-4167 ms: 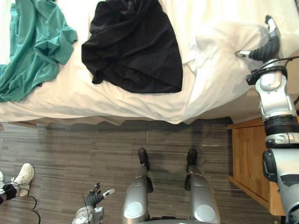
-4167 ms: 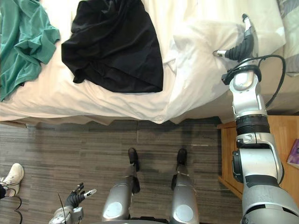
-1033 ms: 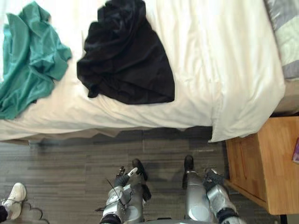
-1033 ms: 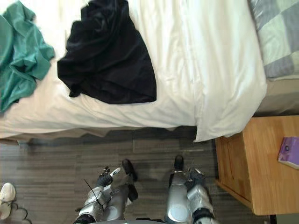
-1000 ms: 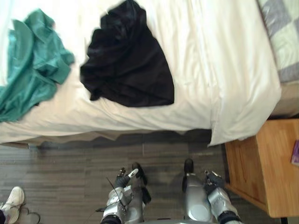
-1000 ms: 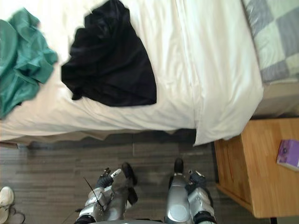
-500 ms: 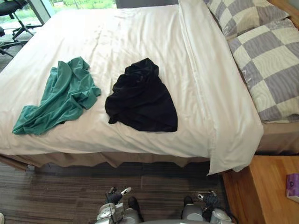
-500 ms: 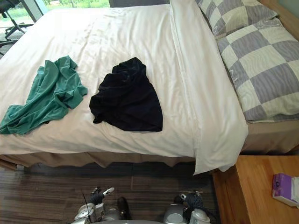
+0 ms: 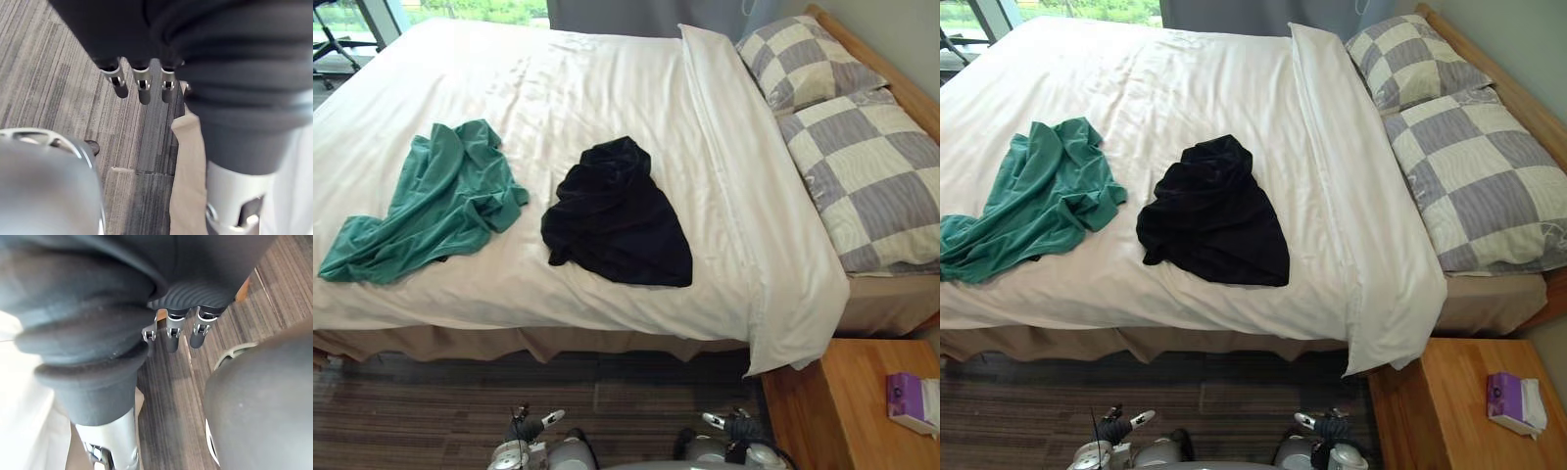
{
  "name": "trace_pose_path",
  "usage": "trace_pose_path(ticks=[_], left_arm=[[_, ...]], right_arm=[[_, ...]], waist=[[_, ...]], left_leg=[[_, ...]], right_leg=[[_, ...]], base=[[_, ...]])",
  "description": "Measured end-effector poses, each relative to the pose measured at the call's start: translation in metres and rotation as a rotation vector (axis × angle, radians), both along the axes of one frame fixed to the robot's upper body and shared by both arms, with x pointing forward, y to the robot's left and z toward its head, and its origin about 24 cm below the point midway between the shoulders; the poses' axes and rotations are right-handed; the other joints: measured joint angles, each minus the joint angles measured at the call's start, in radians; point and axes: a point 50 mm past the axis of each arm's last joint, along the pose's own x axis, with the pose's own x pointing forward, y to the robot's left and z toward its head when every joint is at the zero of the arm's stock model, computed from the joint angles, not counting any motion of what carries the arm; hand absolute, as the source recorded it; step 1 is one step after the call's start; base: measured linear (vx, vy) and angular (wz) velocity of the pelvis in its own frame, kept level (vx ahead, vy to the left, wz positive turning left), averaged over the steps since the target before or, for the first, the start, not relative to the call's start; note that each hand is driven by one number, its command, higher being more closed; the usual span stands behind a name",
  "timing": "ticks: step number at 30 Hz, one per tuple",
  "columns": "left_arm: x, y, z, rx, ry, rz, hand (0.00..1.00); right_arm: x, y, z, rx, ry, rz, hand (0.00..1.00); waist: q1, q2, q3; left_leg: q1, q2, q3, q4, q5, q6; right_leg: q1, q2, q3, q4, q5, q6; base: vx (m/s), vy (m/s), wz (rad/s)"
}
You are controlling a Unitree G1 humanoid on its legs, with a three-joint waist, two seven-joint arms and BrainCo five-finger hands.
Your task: Tidy the bed and pick cloth on bed and put in laundry
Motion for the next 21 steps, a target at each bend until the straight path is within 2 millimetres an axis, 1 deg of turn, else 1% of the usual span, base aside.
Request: trace_pose_path(ticks=[1,2,3,5,7,9,12,13,14,15,16,17,18,19,20,21], left_arm=[[0.003,-0.004,0.0,-0.005,-0.002,-0.027,0.0],[0.006,-0.015,-0.001,-0.025,0.001,-0.056,0.0],[0.006,-0.019,-0.002,-0.031,0.003,-0.061,0.0],[0.006,-0.021,-0.002,-0.027,0.009,-0.076,0.0],[0.005,-0.022,-0.003,-0.027,0.012,-0.072,0.0],[0.003,-0.023,-0.003,-0.031,0.014,-0.067,0.0],[0.002,-0.025,-0.004,-0.038,0.021,-0.064,0.0],[0.002,-0.025,-0.004,-0.039,0.018,-0.064,0.0],[0.004,-0.025,-0.004,-0.039,0.013,-0.064,0.0],[0.01,-0.025,-0.002,-0.039,-0.002,-0.066,0.0],[0.013,-0.026,-0.001,-0.042,-0.009,-0.063,0.0],[0.018,-0.028,0.0,-0.05,-0.022,-0.061,0.0],[0.019,-0.028,0.001,-0.051,-0.027,-0.061,0.0],[0.019,-0.028,0.001,-0.056,-0.029,-0.053,0.0],[0.019,-0.025,0.001,-0.057,-0.035,-0.034,0.0],[0.021,-0.022,0.003,-0.057,-0.047,-0.016,0.0]], right_arm=[[0.001,-0.001,0.001,-0.002,-0.006,0.0,0.0],[0.002,-0.001,0.001,-0.004,-0.009,0.003,0.0],[0.002,-0.002,0.001,-0.007,-0.01,0.004,0.0],[0.003,-0.002,0.001,-0.012,-0.01,0.019,0.0],[0.003,-0.001,0.001,-0.013,-0.008,0.033,0.0],[0.003,0.0,0.001,-0.019,-0.002,0.048,0.0],[0.003,0.0,0.001,-0.029,-0.001,0.067,0.0],[0.004,-0.001,0.001,-0.032,-0.001,0.066,0.0],[0.003,-0.003,0.001,-0.037,0.001,0.065,0.0],[0.005,-0.006,0.002,-0.044,-0.003,0.065,0.0],[0.007,-0.008,0.002,-0.05,-0.006,0.066,0.0],[0.009,-0.014,0.004,-0.065,-0.011,0.066,0.0],[0.014,-0.017,0.006,-0.074,-0.02,0.065,0.0],[0.016,-0.019,0.007,-0.077,-0.026,0.063,0.0],[0.02,-0.018,0.008,-0.074,-0.036,0.047,0.0],[0.024,-0.018,0.009,-0.07,-0.049,0.026,0.0]], waist=[[0.001,0.005,0.007],[0.007,0.017,0.017],[0.005,0.022,0.019],[0.008,0.028,0.022],[0.011,0.027,0.022],[0.013,0.028,0.022],[0.011,0.03,0.023],[0.008,0.032,0.024],[0.006,0.033,0.026],[0.007,0.039,0.041],[0.007,0.045,0.048],[0.01,0.061,0.06],[0.011,0.072,0.07],[0.01,0.076,0.076],[0.011,0.059,0.086],[0.009,0.066,0.092]], left_leg=[[0.013,-0.01,-0.01,-0.028,0.019,-0.001],[0.052,-0.025,-0.019,-0.093,0.063,0.004],[0.066,-0.028,-0.025,-0.114,0.074,0.007],[0.108,-0.033,-0.038,-0.173,0.1,0.0],[0.137,-0.034,-0.034,-0.202,0.106,-0.003],[0.174,-0.038,-0.01,-0.236,0.111,-0.004],[0.188,-0.046,0.012,-0.239,0.108,-0.001],[0.167,-0.049,0.013,-0.204,0.092,0.011],[0.143,-0.048,0.009,-0.163,0.077,0.013],[0.091,-0.046,-0.005,-0.06,0.049,0.016],[0.068,-0.041,-0.006,-0.013,0.039,0.017],[0.025,-0.029,-0.003,0.061,0.023,0.018],[-0.006,-0.026,0.002,0.104,0.014,0.018],[-0.019,-0.022,0.003,0.12,0.007,0.016],[-0.048,-0.013,0.013,0.157,-0.036,0.0],[-0.072,0.042,0.034,0.261,-0.093,0.002]], right_leg=[[0.01,0.004,0.007,-0.011,0.002,-0.004],[0.025,-0.001,-0.005,-0.014,0.009,-0.016],[0.033,-0.007,-0.015,-0.014,0.008,-0.017],[0.068,0.0,-0.024,-0.034,0.008,-0.017],[0.088,0.01,-0.02,-0.051,0.008,-0.018],[0.105,0.011,0.003,-0.063,0.008,-0.018],[0.103,0.007,0.028,-0.064,0.008,-0.017],[0.096,-0.001,0.032,-0.063,0.008,-0.016],[0.092,-0.009,0.03,-0.061,0.008,-0.015],[0.089,-0.023,0.022,-0.051,0.007,-0.008],[0.083,-0.03,0.019,-0.037,0.004,-0.003],[0.055,-0.044,0.021,0.008,-0.014,0.007],[0.011,-0.061,0.034,0.074,-0.043,0.01],[-0.018,-0.072,0.044,0.115,-0.056,0.006],[-0.079,-0.094,0.062,0.179,-0.078,0.005],[-0.132,-0.095,0.095,0.245,-0.089,-0.003]], base=[[0.1,-0.061,0.46],[0.1,-0.035,0.29],[0.09,-0.036,0.31],[0.11,-0.035,0.21],[0.09,-0.05,-0.02],[0.07,0.004,-0.23],[0.04,0.029,-0.27],[0.02,0.043,-0.08],[-0.01,0.044,0.11],[-0.03,0.036,0.21],[-0.08,0.062,0.2],[-0.12,0.094,0.08],[-0.13,0.098,0.0],[-0.14,0.118,-0.18],[-0.13,0.133,-0.44],[-0.13,0.142,-0.57]])
